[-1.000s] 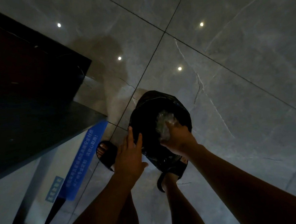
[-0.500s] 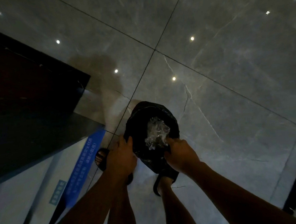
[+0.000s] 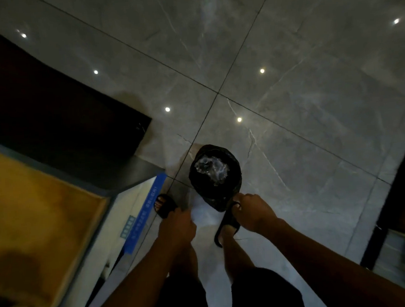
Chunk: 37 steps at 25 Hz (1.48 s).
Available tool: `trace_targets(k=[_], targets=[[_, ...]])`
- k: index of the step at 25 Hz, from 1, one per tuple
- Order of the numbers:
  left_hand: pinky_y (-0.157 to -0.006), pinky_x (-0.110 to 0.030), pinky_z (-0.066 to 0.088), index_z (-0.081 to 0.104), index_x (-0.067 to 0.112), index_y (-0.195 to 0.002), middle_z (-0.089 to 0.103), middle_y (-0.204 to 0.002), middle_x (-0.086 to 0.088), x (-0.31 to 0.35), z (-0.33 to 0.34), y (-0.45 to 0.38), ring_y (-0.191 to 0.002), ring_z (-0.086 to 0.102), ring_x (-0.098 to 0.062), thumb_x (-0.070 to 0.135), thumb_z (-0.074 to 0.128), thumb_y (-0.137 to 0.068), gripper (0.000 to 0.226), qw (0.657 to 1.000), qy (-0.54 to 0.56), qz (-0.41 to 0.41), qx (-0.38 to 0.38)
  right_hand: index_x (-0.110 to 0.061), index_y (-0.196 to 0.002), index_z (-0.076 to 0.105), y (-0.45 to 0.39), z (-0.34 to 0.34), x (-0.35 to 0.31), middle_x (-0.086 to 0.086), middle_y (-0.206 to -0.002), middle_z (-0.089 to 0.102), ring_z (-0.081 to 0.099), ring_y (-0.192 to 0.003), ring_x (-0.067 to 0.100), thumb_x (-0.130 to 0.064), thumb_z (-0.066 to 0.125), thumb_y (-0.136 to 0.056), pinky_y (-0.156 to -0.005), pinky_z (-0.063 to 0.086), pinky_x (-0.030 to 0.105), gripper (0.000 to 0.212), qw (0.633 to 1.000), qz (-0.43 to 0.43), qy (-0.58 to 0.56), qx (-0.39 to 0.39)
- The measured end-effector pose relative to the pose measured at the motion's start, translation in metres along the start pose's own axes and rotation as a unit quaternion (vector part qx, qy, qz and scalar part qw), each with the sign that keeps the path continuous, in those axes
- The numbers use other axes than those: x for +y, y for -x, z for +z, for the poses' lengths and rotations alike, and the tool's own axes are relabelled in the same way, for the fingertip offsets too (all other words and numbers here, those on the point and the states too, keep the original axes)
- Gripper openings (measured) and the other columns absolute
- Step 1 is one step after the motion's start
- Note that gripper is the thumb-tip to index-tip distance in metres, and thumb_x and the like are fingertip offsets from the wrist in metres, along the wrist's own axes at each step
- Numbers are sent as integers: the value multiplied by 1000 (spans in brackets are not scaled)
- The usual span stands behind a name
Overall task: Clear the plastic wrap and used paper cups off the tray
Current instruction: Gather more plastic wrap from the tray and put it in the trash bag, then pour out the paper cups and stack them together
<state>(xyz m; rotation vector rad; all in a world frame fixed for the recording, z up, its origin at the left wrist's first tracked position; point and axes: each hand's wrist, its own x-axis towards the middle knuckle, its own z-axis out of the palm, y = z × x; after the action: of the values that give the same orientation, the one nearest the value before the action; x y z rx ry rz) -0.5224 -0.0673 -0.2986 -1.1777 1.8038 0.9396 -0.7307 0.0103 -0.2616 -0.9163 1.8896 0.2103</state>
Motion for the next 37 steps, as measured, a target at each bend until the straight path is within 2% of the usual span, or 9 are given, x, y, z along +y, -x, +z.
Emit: trace_targets(k=[5, 8, 11, 15, 19, 24, 27, 31, 37], targets=[[-107, -41, 42, 50, 14, -139, 50, -142, -13, -24, -24, 102, -127, 52, -30, 31, 39, -104, 40, 997, 70, -20, -39, -7, -109, 65, 84, -21, -57, 19, -105, 74, 69, -97, 35, -23, 53, -98, -74, 50, 33, 23, 999, -10, -38, 24], [-111, -38, 36, 48, 9, -142, 50, -145, -15, -21, -26, 100, -133, 47, -28, 26, 34, -107, 41, 990, 125, -7, -60, -8, -109, 65, 84, -19, -59, 18, -109, 74, 68, -101, 34, -25, 55, -96, -79, 52, 35, 24, 998, -14, -49, 38], [-97, -36, 49, 61, 13, -126, 64, -126, -10, -34, -45, 129, -115, 60, -28, 33, 42, -104, 36, 992, 128, -8, 7, -10, -113, 65, 103, -17, -78, 17, -113, 73, 67, -105, 34, -29, 55, -96, -83, 53, 35, 27, 997, -34, -43, 55], [-106, -38, 43, 60, 17, -132, 59, -134, -10, -50, -42, 157, -124, 55, -28, 41, 40, -103, 42, 984, 163, -61, 35, -10, -125, 62, 116, -8, -79, 18, -123, 69, 64, -114, 34, -32, 55, -98, -88, 52, 35, 36, 997, -75, 2, 29], [-103, -32, 42, 62, 11, -128, 62, -129, -12, -52, -2, 189, -121, 57, -25, 43, 32, -101, 51, 972, 204, -69, 99, -6, -128, 60, 127, 3, -58, 20, -126, 67, 61, -117, 35, -34, 52, -101, -94, 52, 38, 39, 994, -94, 61, 1], [-91, -36, 50, 67, 8, -108, 66, -106, -9, -24, 101, 235, -103, 63, -25, 29, 46, -101, 31, 948, 278, -119, 102, -5, -122, 60, 145, 10, -21, 24, -121, 66, 61, -113, 38, -27, 48, -101, -92, 50, 40, 32, 977, -143, 157, -34], [-80, -35, 52, 61, 14, -80, 61, -84, -4, -10, 125, 243, -86, 62, -21, 27, 48, -100, 27, 921, 339, -141, 128, -4, -127, 59, 153, 11, -6, 22, -128, 64, 60, -117, 36, -22, 50, -101, -94, 47, 38, 33, 959, -189, 199, -72], [-80, -34, 50, 65, 14, -95, 67, -98, -7, -2, 141, 260, -87, 62, -20, 34, 50, -98, 25, 911, 354, -156, 141, -7, -139, 54, 161, 12, 1, 19, -135, 61, 60, -121, 35, -26, 48, -101, -99, 48, 40, 43, 922, -220, 291, -128], [-77, -32, 48, 61, 17, -100, 68, -102, -6, -10, 184, 284, -91, 63, -21, 38, 47, -100, 25, 903, 357, -195, 141, -3, -126, 57, 159, 30, -8, 22, -124, 65, 63, -112, 35, -28, 48, -100, -91, 50, 40, 38, 900, -226, 339, -154]])
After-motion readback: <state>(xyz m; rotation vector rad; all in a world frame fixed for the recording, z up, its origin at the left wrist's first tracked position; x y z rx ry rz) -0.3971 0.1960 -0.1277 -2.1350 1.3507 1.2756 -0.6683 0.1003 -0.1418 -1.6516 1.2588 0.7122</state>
